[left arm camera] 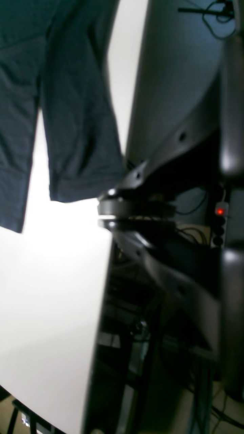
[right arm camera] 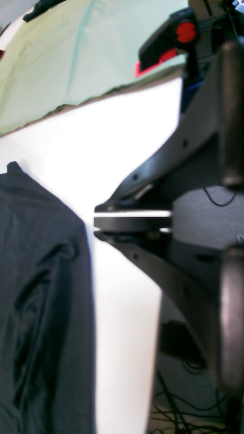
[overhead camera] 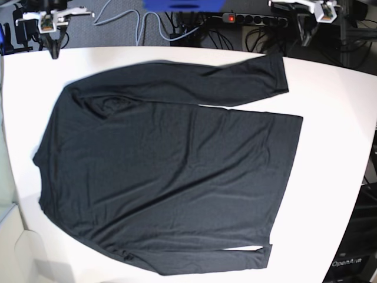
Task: Fold the T-shirt properly
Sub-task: 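Lower the left gripper toward the shirt's sleeve cuff corner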
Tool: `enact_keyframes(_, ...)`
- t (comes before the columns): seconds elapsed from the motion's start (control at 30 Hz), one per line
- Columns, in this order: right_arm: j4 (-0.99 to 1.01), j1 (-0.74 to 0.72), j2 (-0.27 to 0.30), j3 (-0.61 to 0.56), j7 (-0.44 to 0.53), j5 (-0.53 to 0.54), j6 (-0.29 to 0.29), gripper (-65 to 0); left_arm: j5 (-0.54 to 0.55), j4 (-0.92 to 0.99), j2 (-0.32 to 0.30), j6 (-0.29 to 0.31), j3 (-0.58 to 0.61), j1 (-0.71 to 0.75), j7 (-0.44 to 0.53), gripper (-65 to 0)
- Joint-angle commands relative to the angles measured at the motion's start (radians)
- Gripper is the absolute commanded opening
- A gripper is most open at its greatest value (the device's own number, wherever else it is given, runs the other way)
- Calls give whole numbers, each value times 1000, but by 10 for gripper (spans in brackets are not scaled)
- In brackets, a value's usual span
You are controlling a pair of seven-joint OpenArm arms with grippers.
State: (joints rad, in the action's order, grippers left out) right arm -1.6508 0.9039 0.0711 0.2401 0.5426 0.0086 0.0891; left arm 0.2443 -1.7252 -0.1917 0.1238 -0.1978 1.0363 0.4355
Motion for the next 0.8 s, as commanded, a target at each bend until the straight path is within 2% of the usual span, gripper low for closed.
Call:
enact_keyframes(0.0, -21, 5, 3, 6, 6, 8, 5, -647, 2, -29, -4, 0, -4, 19, 1, -593)
enact_keyframes(0.13, -48, -2, 3, 6, -17, 8, 5, -647, 2, -69, -7, 0, 1, 9, -42, -412)
enact_keyframes(0.2, -48, -16, 3, 6, -17, 8, 5, -647, 2, -80, -2, 0, -1, -15, -66, -360)
enact_keyframes(0.47, -41, -41, 2, 6, -19, 8, 5, -647, 8, -68, -1, 1, 8, -129, -284, -358)
enact_keyframes(0.77, -41, -44, 2, 6, -19, 8, 5, -647, 10, -58, -1, 1, 30, -199, -381, -358)
